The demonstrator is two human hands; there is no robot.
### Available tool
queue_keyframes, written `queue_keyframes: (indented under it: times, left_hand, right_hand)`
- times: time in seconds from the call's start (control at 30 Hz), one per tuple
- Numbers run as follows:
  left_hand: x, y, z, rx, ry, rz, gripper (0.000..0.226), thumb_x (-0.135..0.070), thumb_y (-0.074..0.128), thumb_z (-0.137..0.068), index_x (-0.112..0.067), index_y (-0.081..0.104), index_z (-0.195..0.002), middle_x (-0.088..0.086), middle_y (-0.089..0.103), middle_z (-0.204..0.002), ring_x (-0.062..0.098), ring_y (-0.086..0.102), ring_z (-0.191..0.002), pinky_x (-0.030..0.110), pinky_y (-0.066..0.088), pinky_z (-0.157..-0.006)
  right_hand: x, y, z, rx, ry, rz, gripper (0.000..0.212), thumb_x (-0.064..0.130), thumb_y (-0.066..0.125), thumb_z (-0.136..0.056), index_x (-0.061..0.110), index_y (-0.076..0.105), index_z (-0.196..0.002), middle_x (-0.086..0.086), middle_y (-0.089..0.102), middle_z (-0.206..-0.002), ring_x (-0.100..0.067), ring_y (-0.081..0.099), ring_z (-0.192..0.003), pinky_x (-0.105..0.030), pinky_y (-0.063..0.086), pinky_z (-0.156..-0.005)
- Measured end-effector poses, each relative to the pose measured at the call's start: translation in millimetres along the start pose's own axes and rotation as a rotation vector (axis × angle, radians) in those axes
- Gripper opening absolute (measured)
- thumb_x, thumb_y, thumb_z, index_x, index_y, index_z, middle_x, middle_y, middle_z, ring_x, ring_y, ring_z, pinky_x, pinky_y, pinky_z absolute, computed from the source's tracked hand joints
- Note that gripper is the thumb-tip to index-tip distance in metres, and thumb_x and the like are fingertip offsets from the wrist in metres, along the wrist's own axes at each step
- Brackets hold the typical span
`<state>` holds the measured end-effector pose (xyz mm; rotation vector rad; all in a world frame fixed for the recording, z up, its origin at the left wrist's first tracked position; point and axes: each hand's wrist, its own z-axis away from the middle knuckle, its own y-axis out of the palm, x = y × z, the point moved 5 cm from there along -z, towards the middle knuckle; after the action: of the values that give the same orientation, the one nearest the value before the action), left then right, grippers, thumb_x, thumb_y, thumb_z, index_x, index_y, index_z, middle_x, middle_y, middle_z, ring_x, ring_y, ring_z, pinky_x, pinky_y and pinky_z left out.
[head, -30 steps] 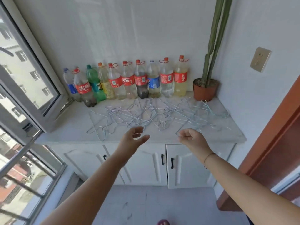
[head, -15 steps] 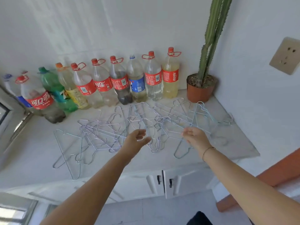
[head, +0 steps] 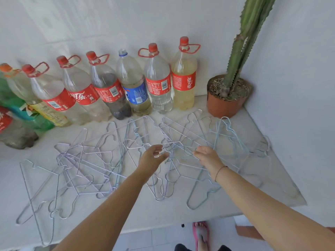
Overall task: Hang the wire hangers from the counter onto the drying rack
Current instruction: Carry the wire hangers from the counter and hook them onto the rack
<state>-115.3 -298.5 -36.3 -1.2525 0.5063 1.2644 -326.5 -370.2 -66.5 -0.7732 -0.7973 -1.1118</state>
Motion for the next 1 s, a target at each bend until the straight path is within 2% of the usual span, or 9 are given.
queue_keyframes:
  times: [0.1, 0.23, 0.4, 0.5, 0.63, 0.77, 0.87, 0.93, 1.0]
  left_hand:
    - [-7, 11, -21, 0.004, 0.012, -0.060, 0.049, -0.032, 0.070, -0.081, -0.016, 0.055, -0.125, 0.000, 0.058, -0.125, 0.016, 0.053, -0.116, 0.023, 0.038, -0.092]
    - [-15, 19, -43, 0.028, 0.061, -0.246, 0.056, -0.034, 0.067, -0.083, -0.018, 0.048, -0.134, 0.000, 0.048, -0.138, 0.016, 0.045, -0.127, 0.022, 0.031, -0.100]
    - [-16, 29, -68, 0.112, 0.108, -0.500, 0.060, -0.036, 0.065, -0.084, -0.018, 0.044, -0.138, 0.003, 0.046, -0.142, 0.021, 0.039, -0.132, 0.030, 0.027, -0.110]
    - [-21, 26, -83, 0.055, 0.124, -0.474, 0.047, -0.035, 0.066, -0.084, -0.019, 0.057, -0.127, 0.003, 0.058, -0.131, 0.022, 0.051, -0.122, 0.031, 0.036, -0.104]
    - [-24, 19, -98, 0.043, 0.042, -0.259, 0.027, -0.026, 0.066, -0.085, -0.017, 0.069, -0.110, 0.003, 0.069, -0.110, 0.017, 0.064, -0.103, 0.021, 0.042, -0.086]
    - [-39, 15, -101, -0.016, 0.091, -0.178, 0.022, -0.020, 0.062, -0.088, -0.012, 0.071, -0.107, 0.000, 0.069, -0.099, 0.010, 0.060, -0.088, 0.016, 0.040, -0.074]
    - [-51, 11, -100, -0.077, 0.136, -0.132, 0.019, -0.018, 0.059, -0.090, -0.016, 0.071, -0.104, 0.001, 0.068, -0.087, 0.012, 0.057, -0.074, 0.015, 0.040, -0.061]
    - [-57, 7, -97, -0.126, 0.137, -0.067, 0.018, -0.016, 0.058, -0.090, -0.018, 0.071, -0.102, -0.005, 0.065, -0.076, 0.011, 0.053, -0.066, 0.011, 0.039, -0.055]
    - [-61, 4, -93, -0.166, 0.128, -0.001, 0.017, -0.015, 0.058, -0.089, -0.021, 0.071, -0.099, -0.009, 0.061, -0.070, 0.009, 0.049, -0.060, 0.017, 0.039, -0.056]
  right_hand:
    - [-7, 6, -11, 0.057, 0.070, -0.078, 0.044, 0.015, 0.064, -0.084, 0.006, 0.050, -0.124, -0.013, 0.056, -0.125, -0.019, 0.055, -0.107, -0.033, 0.043, -0.095]
    - [-9, 10, -17, 0.109, 0.136, -0.252, 0.037, 0.012, 0.059, -0.086, 0.013, 0.049, -0.122, -0.012, 0.054, -0.121, -0.020, 0.055, -0.113, -0.033, 0.045, -0.094]
    - [18, 6, -14, 0.145, 0.082, -0.390, 0.036, 0.012, 0.056, -0.089, 0.014, 0.047, -0.124, -0.014, 0.057, -0.121, -0.019, 0.061, -0.107, -0.030, 0.049, -0.087]
    - [35, 6, -11, 0.143, 0.052, -0.411, 0.033, 0.012, 0.055, -0.090, 0.015, 0.046, -0.122, -0.013, 0.059, -0.119, -0.021, 0.061, -0.108, -0.034, 0.048, -0.094]
    - [41, 0, -11, 0.102, 0.009, -0.383, 0.034, 0.011, 0.053, -0.090, 0.014, 0.045, -0.123, -0.010, 0.062, -0.114, -0.021, 0.062, -0.105, -0.033, 0.048, -0.092]
    - [24, -29, -9, -0.076, -0.007, -0.331, 0.024, 0.006, 0.054, -0.087, 0.012, 0.052, -0.111, -0.005, 0.062, -0.091, -0.017, 0.060, -0.083, -0.026, 0.049, -0.074]
    - [0, -76, -9, -0.334, -0.042, -0.119, 0.010, 0.011, 0.052, -0.074, 0.020, 0.052, -0.071, 0.002, 0.045, -0.062, -0.014, 0.042, -0.058, -0.022, 0.035, -0.056]
    - [-18, -104, -6, -0.483, 0.002, 0.048, 0.015, 0.017, 0.049, -0.068, 0.016, 0.041, -0.056, -0.003, 0.035, -0.056, -0.018, 0.032, -0.053, -0.024, 0.027, -0.053]
    - [-37, -124, -7, -0.574, 0.037, 0.116, 0.018, 0.017, 0.052, -0.068, 0.011, 0.042, -0.055, -0.014, 0.033, -0.057, -0.020, 0.034, -0.058, -0.026, 0.023, -0.056]
